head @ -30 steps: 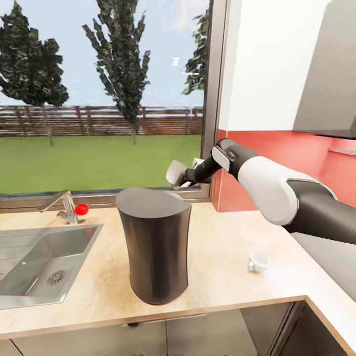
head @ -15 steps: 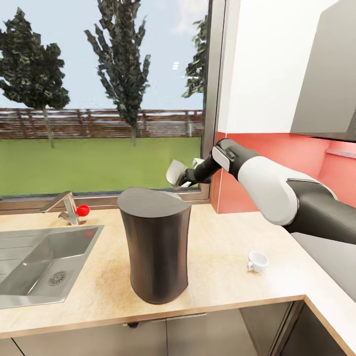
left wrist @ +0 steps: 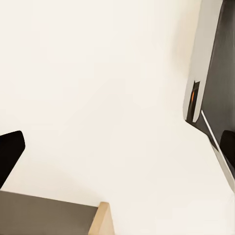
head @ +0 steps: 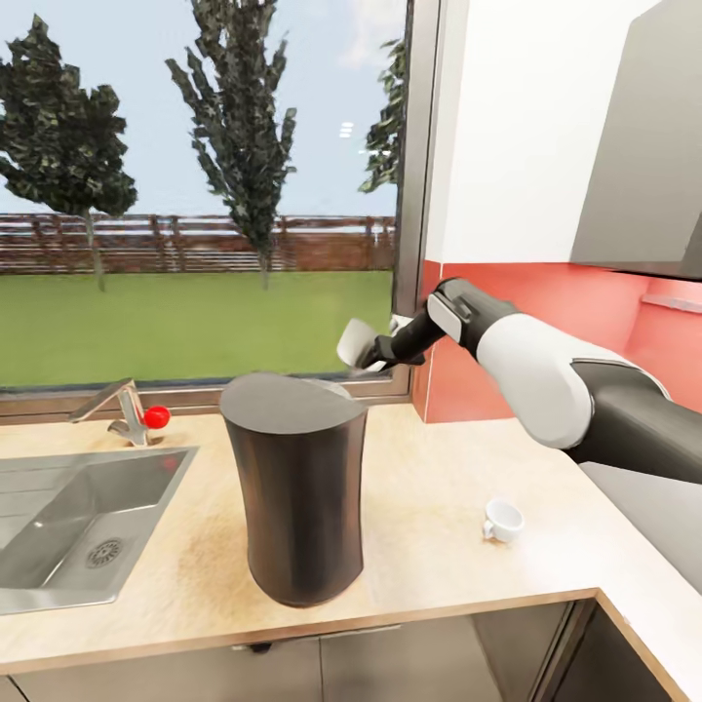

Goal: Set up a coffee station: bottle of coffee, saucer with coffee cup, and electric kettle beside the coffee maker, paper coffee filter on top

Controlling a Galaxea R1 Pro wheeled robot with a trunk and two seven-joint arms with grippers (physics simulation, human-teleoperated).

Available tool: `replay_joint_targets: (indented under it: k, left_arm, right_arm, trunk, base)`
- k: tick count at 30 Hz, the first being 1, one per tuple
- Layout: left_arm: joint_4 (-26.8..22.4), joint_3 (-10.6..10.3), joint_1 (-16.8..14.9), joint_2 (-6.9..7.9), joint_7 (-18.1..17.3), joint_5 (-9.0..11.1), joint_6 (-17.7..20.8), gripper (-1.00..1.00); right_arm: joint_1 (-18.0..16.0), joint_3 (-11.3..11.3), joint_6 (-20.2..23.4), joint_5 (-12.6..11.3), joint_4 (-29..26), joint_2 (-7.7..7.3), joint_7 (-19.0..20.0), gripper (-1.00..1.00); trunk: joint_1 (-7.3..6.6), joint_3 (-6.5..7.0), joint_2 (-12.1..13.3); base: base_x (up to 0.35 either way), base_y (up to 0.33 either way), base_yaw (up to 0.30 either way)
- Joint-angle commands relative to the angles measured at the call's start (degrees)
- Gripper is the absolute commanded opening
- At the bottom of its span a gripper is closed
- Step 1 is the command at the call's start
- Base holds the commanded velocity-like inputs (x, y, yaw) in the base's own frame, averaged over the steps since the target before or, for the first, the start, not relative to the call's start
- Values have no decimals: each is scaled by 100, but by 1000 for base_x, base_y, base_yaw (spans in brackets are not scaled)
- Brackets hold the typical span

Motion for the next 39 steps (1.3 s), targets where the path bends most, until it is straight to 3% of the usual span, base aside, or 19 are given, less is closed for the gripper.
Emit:
replay_joint_targets:
  k: [1,11,21,39]
  left_arm:
    - [8,10,-4,0,15,-11,6,100]
    - [8,10,-4,7,19,-11,18,100]
    - [8,10,-4,9,23,-4,32,100]
    - [8,10,-4,2,23,-11,32,100]
  right_arm:
    - [3,-43,23,62,-43,-3,23,-100]
    - [4,-36,31,57,-226,-1,14,-100]
    - [4,-70,32,48,-228,2,5,-100]
    - [4,-66,40,55,-236,-3,5,-100]
  trunk:
    - [3,-2,-3]
    - [3,-2,-3]
    - [3,-1,-3]
    - [3,77,-3]
  base:
    - [146,-211,0]
    - [50,-236,0]
    - [-22,-26,9]
    - [108,-143,193]
